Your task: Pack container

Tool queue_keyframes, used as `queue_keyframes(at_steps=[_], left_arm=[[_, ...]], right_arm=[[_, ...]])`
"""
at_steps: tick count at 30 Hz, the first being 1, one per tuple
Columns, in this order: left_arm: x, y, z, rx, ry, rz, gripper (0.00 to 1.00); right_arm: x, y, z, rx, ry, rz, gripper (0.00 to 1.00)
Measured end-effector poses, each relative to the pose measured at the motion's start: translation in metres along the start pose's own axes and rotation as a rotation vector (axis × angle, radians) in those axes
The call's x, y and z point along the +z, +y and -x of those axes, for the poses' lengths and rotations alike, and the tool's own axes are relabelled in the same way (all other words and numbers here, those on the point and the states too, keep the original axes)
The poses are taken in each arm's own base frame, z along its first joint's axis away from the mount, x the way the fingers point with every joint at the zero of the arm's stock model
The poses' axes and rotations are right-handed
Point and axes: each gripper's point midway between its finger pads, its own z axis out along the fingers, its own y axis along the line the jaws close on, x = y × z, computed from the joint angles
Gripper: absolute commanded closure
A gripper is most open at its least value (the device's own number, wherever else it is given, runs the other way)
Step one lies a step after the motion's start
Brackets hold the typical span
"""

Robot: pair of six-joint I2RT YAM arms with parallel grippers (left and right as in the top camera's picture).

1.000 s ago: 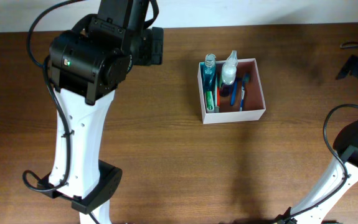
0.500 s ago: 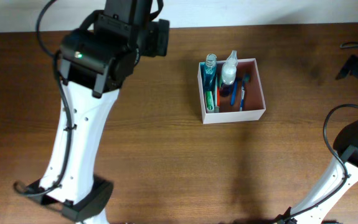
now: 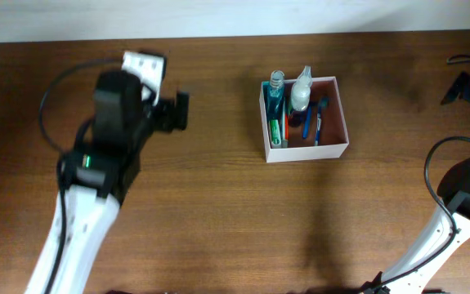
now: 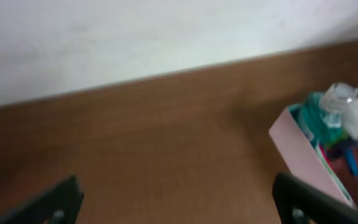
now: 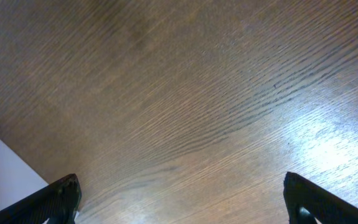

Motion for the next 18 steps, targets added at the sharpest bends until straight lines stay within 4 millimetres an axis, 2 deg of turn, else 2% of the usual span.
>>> queue_keyframes(at_steps=[5, 9, 14, 18], left_arm=[[-0.045, 0.011, -0.022, -0.021, -0.176, 0.007, 0.01], [-0.082, 0.025, -0.05, -0.081, -0.3, 0.045, 0.01], [-0.098, 0.041, -0.095, -0.18, -0.379, 0.093, 0.01], [-0.105, 0.045, -0.111, -0.213, -0.465, 0.108, 0.01]], right_arm=[[0.0, 0.0, 0.0, 0.0, 0.0, 0.0, 0.01], [0.0, 0.0, 0.0, -0.001, -0.001, 0.0, 0.01], [0.0, 0.0, 0.0, -0.001, -0.001, 0.0, 0.01], [0.0, 0.0, 0.0, -0.001, -0.002, 0.0, 0.01]])
